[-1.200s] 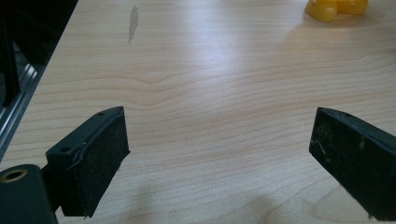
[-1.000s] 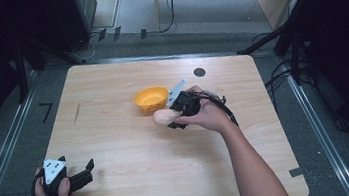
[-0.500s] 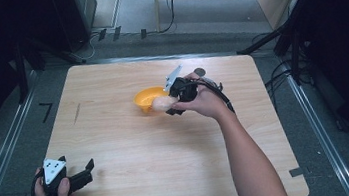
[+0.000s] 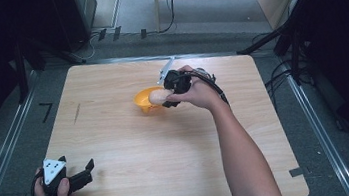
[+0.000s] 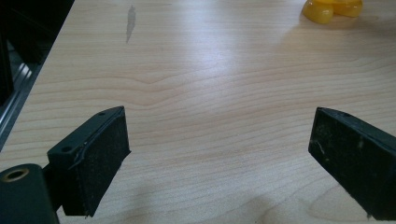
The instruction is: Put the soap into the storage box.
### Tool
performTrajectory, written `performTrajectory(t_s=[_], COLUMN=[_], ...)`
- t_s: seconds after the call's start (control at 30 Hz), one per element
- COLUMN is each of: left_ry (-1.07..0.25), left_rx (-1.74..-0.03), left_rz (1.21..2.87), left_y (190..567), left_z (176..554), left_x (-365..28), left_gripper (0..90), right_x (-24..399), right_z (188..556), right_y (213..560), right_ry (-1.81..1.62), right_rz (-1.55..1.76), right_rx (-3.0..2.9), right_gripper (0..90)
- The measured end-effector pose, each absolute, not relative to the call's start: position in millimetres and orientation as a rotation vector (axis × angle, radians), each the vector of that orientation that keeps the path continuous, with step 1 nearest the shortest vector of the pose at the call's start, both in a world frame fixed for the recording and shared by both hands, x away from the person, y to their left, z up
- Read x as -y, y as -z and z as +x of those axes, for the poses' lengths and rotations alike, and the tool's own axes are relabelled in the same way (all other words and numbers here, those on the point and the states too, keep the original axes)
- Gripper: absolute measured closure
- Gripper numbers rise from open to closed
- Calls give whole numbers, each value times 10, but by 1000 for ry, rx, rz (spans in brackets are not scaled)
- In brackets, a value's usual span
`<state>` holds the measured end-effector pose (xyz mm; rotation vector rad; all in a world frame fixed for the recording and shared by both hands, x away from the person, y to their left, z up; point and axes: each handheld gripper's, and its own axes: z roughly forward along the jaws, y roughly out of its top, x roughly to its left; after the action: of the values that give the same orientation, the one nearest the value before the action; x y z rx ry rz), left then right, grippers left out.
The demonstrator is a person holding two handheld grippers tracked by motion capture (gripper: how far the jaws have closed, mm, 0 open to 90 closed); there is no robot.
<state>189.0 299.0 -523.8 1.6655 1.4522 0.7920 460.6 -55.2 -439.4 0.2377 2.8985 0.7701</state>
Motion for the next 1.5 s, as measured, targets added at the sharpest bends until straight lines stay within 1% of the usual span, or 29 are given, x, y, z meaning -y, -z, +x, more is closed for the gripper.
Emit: performTrajectory(t_s=[0.73, 1.5], left_ry=[-784, -777], left_rx=[-1450, -1447], left_rz=[1667, 1667], left_y=[5237, 5237], left_z=[1889, 1890], left_x=[-2994, -3001], left_gripper=[54, 55], right_x=[426, 303], right_z=[4758, 4814], right_y=[4511, 4554], right_ry=[-710, -665], right_rz=[303, 411], right_rx=[-2928, -2947], right_gripper=[338, 336])
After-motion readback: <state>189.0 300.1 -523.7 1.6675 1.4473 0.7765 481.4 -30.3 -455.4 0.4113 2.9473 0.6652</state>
